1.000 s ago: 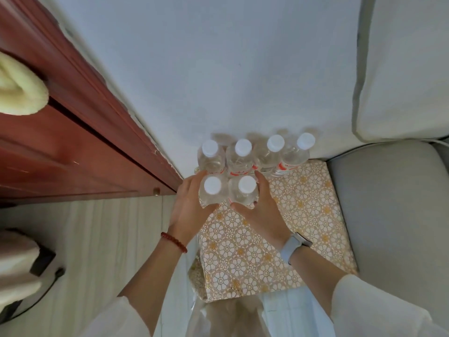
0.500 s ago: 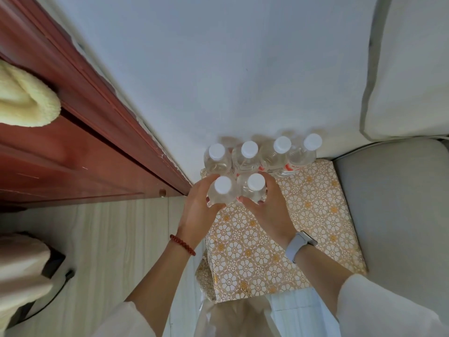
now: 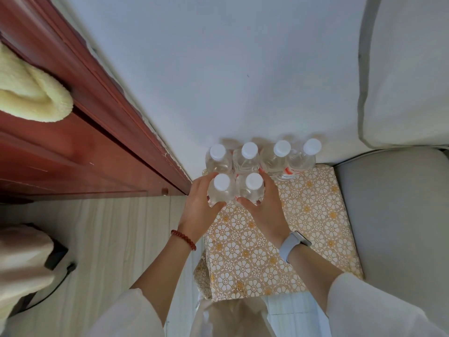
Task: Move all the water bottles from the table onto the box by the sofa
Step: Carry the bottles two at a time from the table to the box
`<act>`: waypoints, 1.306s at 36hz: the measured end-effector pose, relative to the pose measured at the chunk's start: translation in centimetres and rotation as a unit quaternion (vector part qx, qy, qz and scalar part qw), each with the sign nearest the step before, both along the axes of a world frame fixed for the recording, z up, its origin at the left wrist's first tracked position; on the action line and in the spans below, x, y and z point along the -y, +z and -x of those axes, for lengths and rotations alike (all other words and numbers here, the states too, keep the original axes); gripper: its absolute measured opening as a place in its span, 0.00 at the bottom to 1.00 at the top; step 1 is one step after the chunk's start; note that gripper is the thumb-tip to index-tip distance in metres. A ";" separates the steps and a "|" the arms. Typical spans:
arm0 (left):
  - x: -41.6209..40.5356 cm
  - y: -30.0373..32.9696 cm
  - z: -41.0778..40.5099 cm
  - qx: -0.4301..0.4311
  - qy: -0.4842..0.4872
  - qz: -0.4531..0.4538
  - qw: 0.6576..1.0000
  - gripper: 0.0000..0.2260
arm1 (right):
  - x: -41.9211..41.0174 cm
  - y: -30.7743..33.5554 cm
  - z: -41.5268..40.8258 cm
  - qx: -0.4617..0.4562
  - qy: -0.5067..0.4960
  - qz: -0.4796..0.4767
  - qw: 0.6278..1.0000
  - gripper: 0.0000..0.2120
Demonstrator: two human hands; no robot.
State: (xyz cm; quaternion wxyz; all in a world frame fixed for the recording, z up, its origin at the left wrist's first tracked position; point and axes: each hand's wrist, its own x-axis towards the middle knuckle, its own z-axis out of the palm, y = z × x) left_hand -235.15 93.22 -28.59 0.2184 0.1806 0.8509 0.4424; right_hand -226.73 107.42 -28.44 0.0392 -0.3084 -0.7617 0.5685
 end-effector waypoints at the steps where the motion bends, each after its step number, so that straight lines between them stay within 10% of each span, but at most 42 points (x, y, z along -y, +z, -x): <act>1: 0.0 0.1 -0.1 0.000 0.006 0.001 1.000 0.32 | 0.0 0.1 0.0 -0.002 -0.001 0.007 1.000 0.40; 11: 0.5 0.9 -2.6 0.002 0.047 0.041 0.998 0.38 | 0.5 1.9 -2.0 0.064 0.022 -0.002 0.998 0.41; 18: 7.2 5.4 -5.1 0.006 0.130 0.112 0.985 0.22 | 5.4 5.9 -3.5 0.208 0.153 -0.045 0.965 0.18; 29: 32.7 17.2 -16.9 -0.123 0.349 0.161 0.915 0.17 | 29.5 17.1 -5.6 0.036 0.404 -0.130 0.905 0.11; 37: 54.5 23.2 -42.6 -0.145 0.581 0.206 0.774 0.15 | 55.2 23.3 -21.8 -0.055 0.616 -0.084 0.781 0.10; 47: 67.4 24.2 -74.7 -0.080 0.819 0.227 0.522 0.15 | 78.2 25.4 -46.0 -0.078 0.858 -0.086 0.500 0.12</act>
